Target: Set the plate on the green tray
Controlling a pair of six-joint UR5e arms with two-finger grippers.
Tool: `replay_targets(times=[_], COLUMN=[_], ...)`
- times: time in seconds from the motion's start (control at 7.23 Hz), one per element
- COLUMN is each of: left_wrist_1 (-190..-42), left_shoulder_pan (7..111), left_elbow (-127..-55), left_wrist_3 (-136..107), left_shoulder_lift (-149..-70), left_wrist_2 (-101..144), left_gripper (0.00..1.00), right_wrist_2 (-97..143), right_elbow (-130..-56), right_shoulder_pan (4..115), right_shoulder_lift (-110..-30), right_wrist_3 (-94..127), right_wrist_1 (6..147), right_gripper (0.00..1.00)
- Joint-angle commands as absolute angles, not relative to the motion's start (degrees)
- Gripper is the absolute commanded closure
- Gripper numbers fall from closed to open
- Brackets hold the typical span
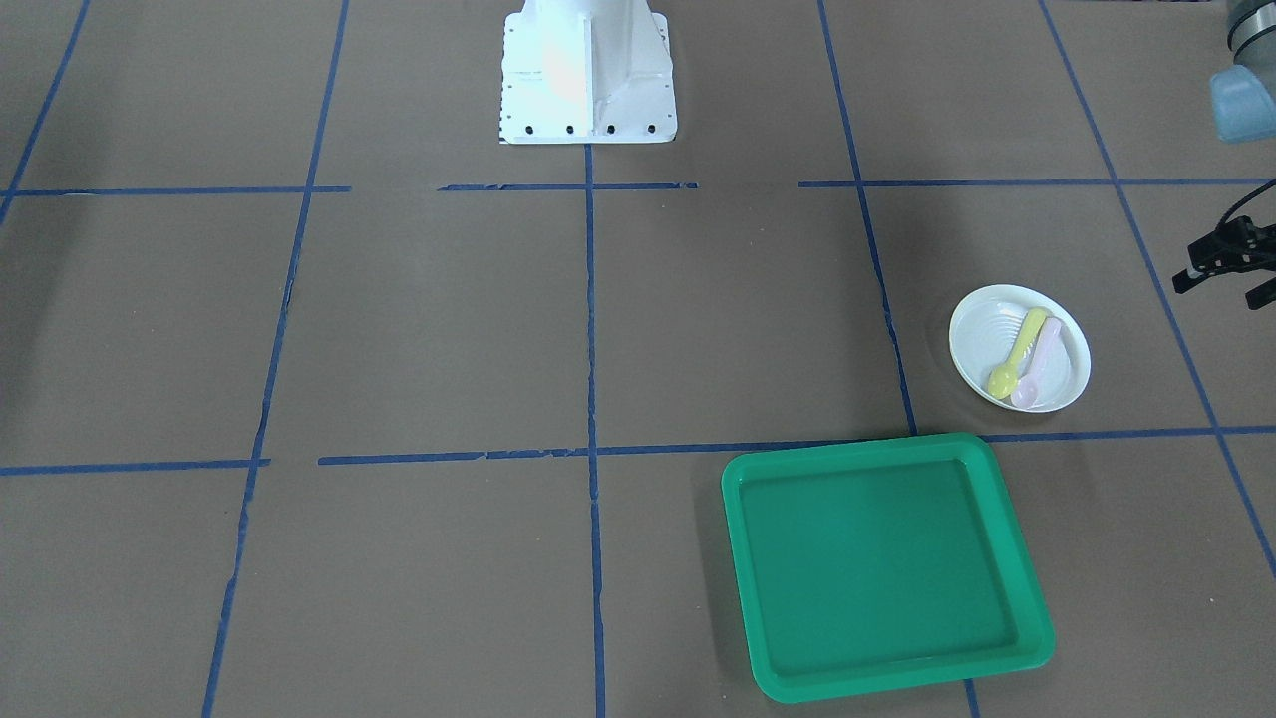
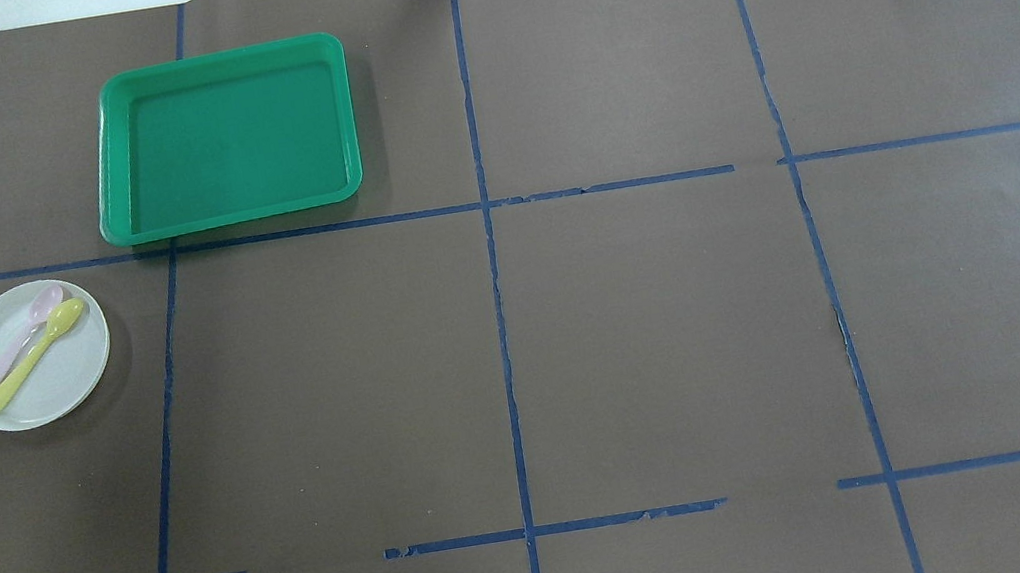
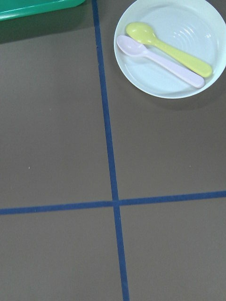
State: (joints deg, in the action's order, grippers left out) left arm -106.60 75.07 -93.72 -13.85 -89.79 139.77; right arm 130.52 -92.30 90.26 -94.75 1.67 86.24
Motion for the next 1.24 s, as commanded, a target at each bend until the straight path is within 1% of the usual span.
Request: replay_targets(times=[0.0, 0.14, 0.28, 0.55, 0.69, 0.83, 0.97, 1.11], left_wrist_1=[-118.50, -123.61, -126.01, -126.21, -126.21, -126.21, -126.21, -126.21], left_shoulder_pan=[69.02, 65.77, 65.05, 64.34, 64.16, 63.29, 62.85, 62.67], left_elbow=[-88.88, -85.64, -83.69, -81.23, -79.91, -79.20, -79.10, -79.01], left_wrist_3=[-25.60, -29.14, -30.14, -30.23, -31.37, -32.60, -32.69, -32.70], left_shoulder_lift=[-89.91, -90.26, -90.96, -92.89, -94.47, -95.35, -95.36, -95.36], left_wrist_2=[132.33, 132.10, 132.10, 132.01, 132.01, 132.01, 132.01, 132.01], left_gripper=[0.00, 0.00, 0.00, 0.00, 0.07, 0.18, 0.26, 0.33], right_wrist_2=[130.52, 130.52, 130.52, 130.52, 130.52, 130.52, 130.52, 130.52], right_elbow=[-92.29, -92.29, -92.29, -92.29, -92.29, -92.29, -92.29, -92.29], right_shoulder_pan=[90.26, 90.26, 90.26, 90.26, 90.26, 90.26, 90.26, 90.26], right_shoulder_lift=[-94.75, -94.75, -94.75, -94.75, -94.75, -94.75, -94.75, -94.75], right_wrist_3=[1.67, 1.67, 1.67, 1.67, 1.67, 1.67, 1.67, 1.67], right_wrist_1=[86.31, 86.31, 86.22, 86.22, 86.31, 86.22, 86.31, 86.31], right_gripper=[0.00, 0.00, 0.00, 0.00, 0.00, 0.00, 0.00, 0.00])
